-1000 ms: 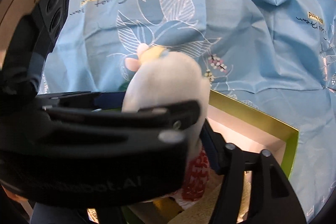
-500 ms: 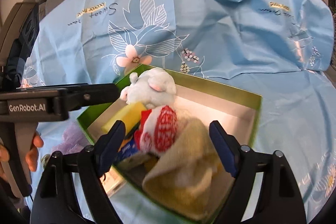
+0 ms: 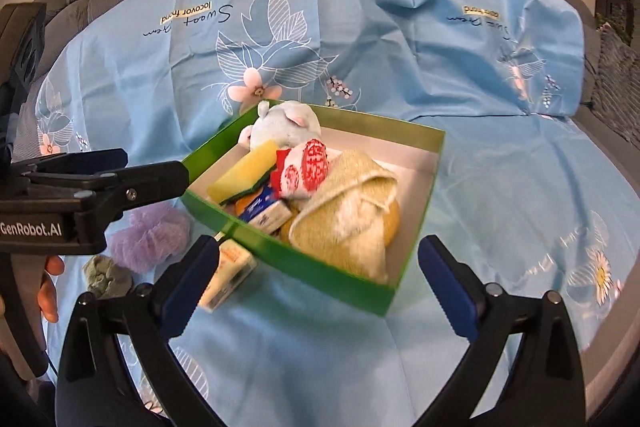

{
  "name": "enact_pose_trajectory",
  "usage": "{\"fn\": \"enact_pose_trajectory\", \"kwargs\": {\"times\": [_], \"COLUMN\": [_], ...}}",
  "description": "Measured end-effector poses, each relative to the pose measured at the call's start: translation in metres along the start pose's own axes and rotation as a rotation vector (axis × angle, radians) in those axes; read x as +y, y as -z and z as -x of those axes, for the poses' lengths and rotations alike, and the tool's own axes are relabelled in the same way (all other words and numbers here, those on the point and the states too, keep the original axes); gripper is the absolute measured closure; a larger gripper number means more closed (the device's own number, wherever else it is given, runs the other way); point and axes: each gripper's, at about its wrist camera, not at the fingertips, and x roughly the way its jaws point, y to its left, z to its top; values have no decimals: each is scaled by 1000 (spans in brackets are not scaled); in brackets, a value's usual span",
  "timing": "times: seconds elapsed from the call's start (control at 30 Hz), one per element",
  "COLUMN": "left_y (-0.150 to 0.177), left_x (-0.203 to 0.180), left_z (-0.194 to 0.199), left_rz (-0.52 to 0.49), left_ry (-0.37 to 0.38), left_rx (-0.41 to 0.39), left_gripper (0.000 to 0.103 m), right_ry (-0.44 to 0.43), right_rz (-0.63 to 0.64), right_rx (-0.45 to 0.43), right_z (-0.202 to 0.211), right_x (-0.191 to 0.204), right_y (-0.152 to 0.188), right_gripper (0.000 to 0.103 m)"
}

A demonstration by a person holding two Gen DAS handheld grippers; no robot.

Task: Organize soft objects
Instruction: 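Lower the sheep plush into the green box and open the left gripper, then move the left gripper toward the olive-green knit cloth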

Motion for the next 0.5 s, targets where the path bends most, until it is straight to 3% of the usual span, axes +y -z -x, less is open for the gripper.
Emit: {"fn": "enact_pose_trajectory", "kwargs": {"times": [0.5], "left_y": [28], "left_x": [2], "left_z": [61], "left_rz": [6], "left_ry": [-44], "left_rx": [-84], "left_gripper": [0], "right_ry": [8], "right_rz": [39], "right_rx": [-59], "right_z": [54], "right_x": [23], "right_y": [20], "right_gripper": [2]}}
